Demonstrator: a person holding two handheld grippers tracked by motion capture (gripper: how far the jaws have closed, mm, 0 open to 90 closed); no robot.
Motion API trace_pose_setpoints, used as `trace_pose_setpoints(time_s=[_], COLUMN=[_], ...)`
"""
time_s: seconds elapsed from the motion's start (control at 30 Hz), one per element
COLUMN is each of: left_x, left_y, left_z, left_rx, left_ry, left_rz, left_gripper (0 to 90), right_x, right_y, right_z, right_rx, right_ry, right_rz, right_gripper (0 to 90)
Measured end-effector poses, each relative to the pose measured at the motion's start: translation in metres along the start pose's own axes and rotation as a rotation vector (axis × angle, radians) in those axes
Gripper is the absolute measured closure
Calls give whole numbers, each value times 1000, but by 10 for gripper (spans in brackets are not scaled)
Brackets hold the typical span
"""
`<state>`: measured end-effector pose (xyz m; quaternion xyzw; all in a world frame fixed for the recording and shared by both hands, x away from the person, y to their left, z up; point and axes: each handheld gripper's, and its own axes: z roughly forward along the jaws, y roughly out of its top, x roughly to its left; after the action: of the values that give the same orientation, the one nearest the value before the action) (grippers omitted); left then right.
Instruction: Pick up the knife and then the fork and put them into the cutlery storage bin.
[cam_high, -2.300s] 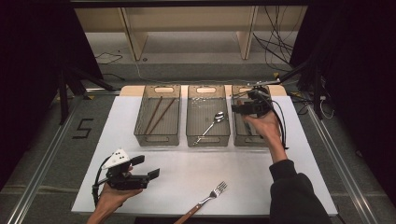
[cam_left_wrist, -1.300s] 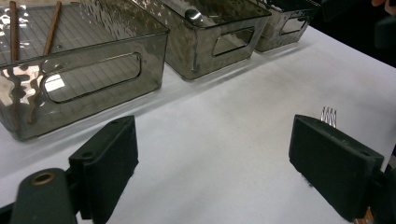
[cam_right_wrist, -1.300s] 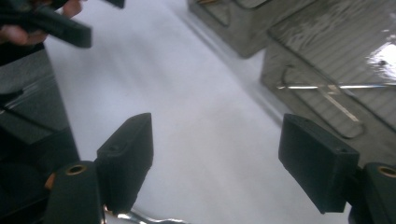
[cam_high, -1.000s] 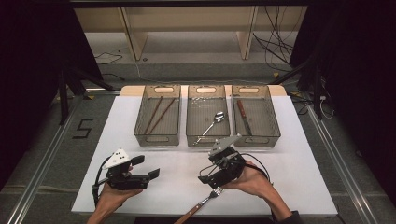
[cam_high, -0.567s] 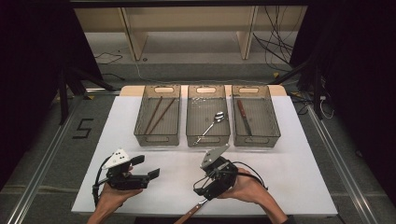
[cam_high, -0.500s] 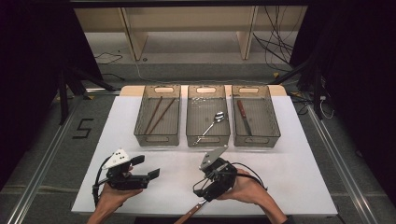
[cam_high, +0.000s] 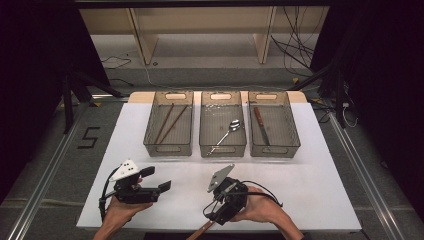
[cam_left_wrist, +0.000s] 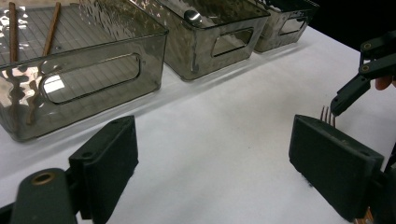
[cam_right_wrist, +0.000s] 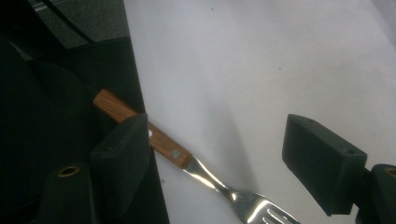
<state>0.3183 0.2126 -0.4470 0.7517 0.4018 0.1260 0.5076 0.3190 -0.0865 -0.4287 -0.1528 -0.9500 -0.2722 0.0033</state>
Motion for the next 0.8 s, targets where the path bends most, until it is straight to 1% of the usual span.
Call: trace_pose_setpoints(time_s=[0.2,0.43,0.53,0.57,0.6,0.67,0.77,0.8], left_x=[0,0,0,0,0,0,0,0], left_y=[0,0,0,0,0,0,0,0], left_z=[0,0,0,0,0,0,0,0], left_rx=[-1,-2,-1,-1,0,1,1,1], left_ry=[1,0,0,-1,-1,-1,-1,-1], left_rz=[-1,-2,-2,-2,-1,-2,-3,-3], left_gripper=[149,149,149,149,149,149,149,149], right_x=[3,7,9,9,11,12,13,14], right_y=[0,-1,-2,-2,-2,-3,-4,-4], right_z=[4,9,12,13,14,16,20,21], right_rx=[28,70,79,95,98,123,139,152], right_ry=[-1,18,19,23,20,25,23,18], right_rz=[-24,-62,-74,-85,-88,-98,-127,-123], right_gripper=[252,270,278,282,283,292,307,314])
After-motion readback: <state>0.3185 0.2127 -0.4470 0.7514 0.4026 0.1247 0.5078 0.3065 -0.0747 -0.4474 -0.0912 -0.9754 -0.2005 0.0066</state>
